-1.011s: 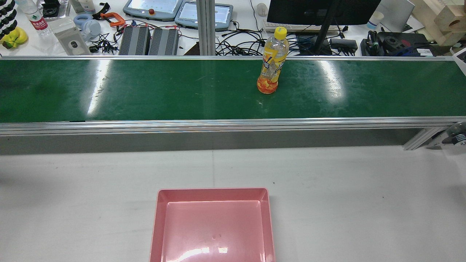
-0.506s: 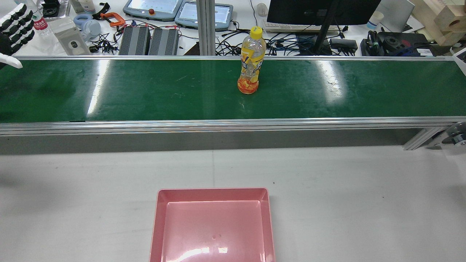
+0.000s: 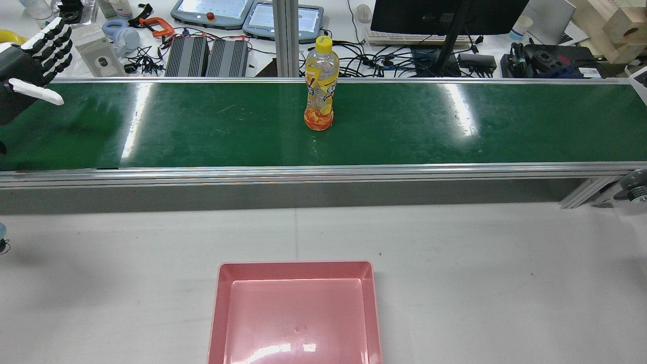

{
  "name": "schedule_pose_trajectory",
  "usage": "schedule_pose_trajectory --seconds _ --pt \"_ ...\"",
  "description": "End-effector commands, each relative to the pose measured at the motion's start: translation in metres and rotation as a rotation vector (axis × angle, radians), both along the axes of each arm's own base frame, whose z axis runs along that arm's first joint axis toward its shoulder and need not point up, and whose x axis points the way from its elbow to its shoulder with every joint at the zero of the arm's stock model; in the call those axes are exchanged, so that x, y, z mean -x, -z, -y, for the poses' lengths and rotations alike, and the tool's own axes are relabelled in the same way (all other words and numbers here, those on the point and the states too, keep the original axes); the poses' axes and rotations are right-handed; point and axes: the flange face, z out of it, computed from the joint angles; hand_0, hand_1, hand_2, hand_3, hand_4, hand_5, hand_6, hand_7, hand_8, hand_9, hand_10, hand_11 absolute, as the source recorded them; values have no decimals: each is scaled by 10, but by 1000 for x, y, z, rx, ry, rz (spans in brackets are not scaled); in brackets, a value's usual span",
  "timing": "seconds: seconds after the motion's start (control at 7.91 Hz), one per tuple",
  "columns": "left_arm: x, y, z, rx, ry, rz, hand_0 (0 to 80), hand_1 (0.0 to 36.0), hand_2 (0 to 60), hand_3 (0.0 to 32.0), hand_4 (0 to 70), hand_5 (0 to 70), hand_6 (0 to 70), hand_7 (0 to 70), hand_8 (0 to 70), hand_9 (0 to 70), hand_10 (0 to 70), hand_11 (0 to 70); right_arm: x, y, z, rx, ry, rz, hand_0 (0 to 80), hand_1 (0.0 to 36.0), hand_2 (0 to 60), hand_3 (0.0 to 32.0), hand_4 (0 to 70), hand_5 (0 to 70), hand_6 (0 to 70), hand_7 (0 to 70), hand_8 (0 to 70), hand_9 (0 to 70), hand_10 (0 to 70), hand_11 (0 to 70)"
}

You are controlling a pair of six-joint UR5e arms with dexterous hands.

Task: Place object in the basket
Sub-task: 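Move the left hand along the belt toward the approaching orange bottle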

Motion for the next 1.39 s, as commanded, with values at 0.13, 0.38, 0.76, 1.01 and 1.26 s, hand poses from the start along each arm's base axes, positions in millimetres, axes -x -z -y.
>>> schedule_pose_trajectory --seconds 0.13,0.38,0.76,1.01,1.26 --pt "-18 36 -15 -23 31 -40 623 109 0 36 0 0 0 0 0 0 0 0 0 -1 0 1 0 -1 0 0 0 0 0 0 0 0 0 0 0 0" --pt "-38 39 -17 -33 -1 -45 622 108 0 30 0 0 0 0 0 0 0 0 0 -1 0 1 0 1 0 0 0 0 0 0 0 0 0 0 0 0" --pt "-59 41 -21 -35 -39 -46 628 113 0 14 0 25 0 0 0 0 0 0 0 0 0 -1 0 1 0 0 0 0 0 0 0 0 0 0 0 0" --pt "-64 43 -21 -40 -54 -49 635 119 0 0 0 82 0 0 0 0 0 0 0 0 0 -1 0 -1 0 0 0 0 0 0 0 0 0 0 0 0" --pt "-69 49 -13 -50 -54 -61 638 121 0 0 0 94 0 0 0 0 0 0 0 0 0 -1 0 1 0 0 0 0 0 0 0 0 0 0 0 0"
